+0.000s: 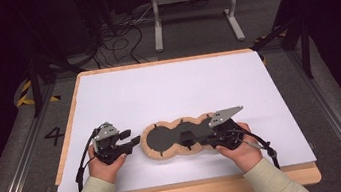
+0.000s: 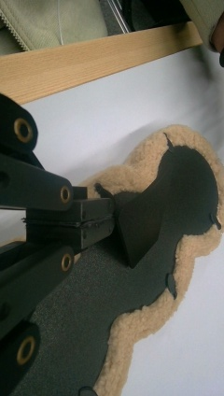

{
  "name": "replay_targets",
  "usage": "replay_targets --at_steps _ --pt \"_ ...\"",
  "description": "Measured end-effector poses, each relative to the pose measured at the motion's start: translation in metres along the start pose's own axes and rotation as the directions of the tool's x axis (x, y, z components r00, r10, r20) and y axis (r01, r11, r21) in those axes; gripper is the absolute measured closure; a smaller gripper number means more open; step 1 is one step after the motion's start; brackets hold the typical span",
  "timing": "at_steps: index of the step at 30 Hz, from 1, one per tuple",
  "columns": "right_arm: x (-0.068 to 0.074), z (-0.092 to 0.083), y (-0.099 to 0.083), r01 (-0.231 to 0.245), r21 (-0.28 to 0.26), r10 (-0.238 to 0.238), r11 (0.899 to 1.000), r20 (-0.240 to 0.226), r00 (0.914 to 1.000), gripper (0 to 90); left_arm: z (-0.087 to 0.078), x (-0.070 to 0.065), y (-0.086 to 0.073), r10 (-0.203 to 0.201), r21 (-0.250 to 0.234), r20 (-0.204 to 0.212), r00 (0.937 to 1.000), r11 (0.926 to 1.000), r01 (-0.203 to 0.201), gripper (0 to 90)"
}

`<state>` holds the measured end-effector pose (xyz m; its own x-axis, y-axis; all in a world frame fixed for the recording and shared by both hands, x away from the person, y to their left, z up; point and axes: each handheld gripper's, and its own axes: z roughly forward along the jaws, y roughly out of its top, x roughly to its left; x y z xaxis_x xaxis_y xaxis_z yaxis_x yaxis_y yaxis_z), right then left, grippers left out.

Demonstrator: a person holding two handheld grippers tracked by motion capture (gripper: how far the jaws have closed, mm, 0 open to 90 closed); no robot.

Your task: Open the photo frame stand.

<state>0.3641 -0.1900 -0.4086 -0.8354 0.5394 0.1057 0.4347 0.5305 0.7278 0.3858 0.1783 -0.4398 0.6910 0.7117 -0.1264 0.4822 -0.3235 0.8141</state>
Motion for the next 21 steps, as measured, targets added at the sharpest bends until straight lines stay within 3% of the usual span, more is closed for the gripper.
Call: replay_targets --at_steps 10,17,21 --pt "-0.002 -0.013 0.0 0.025 0.012 -0.025 1.0 0.031 0.9992 81.4 -0.001 -0.003 0.001 -0.002 0.014 0.013 0.9999 0.9999 0.002 48.4" --pt "-0.006 -0.027 0.002 0.029 0.004 -0.029 1.0 0.028 0.9992 63.2 -0.004 -0.012 0.003 0.024 0.039 -0.013 0.9996 0.9989 -0.024 41.5" --pt "-0.011 -0.036 0.003 0.011 -0.018 -0.01 1.0 0.053 0.9986 54.3 -0.004 -0.017 0.006 0.03 0.049 0.001 0.9996 0.9984 -0.03 36.9"
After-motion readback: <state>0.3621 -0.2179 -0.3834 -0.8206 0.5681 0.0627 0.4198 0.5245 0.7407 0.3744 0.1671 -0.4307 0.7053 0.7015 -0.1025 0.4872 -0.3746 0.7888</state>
